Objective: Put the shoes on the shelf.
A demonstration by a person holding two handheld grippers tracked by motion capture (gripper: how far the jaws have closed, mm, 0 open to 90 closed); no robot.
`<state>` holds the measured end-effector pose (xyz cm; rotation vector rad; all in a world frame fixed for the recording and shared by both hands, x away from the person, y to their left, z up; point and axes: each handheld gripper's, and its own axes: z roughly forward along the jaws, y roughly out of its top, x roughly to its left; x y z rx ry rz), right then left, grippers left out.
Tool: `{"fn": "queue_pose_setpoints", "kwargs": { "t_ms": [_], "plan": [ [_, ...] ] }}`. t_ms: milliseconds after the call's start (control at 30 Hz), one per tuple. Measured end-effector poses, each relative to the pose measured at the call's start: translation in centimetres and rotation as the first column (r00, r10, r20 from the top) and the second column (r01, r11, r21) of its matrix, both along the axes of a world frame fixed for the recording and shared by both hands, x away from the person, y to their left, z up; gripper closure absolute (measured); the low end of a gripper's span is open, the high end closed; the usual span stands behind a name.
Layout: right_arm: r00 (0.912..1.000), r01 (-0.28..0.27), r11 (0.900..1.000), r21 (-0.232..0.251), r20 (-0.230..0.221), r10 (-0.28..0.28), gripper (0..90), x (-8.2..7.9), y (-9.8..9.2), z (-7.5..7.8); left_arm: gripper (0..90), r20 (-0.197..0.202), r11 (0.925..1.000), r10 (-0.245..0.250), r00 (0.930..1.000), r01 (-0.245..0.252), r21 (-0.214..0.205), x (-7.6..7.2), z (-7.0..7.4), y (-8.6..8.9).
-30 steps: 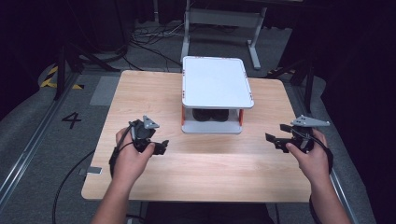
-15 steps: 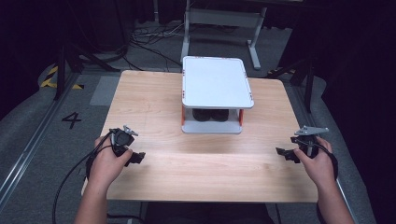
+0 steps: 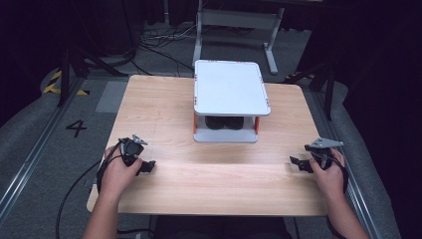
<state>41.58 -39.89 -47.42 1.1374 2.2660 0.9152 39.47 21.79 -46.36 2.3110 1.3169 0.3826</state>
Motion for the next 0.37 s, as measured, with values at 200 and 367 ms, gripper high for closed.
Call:
{"fn": "queue_pose_setpoints", "kwargs": {
  "t_ms": [200,367],
  "plan": [
    [0.9989,0.021,0.9993,0.030,-0.043,-0.019,15.5,0.4,-0.3,-0.9,16.6,0.024,0.9997,0.011,0.9996,-0.011,-0.022,0.1,-0.2,-0.1],
    [0.9971,0.062,0.9947,0.082,-0.050,-0.058,12.2,0.6,-0.5,-1.3,16.4,0.071,0.9978,0.042,0.9966,-0.038,-0.055,0.3,-0.5,0.1]
  ]
}}
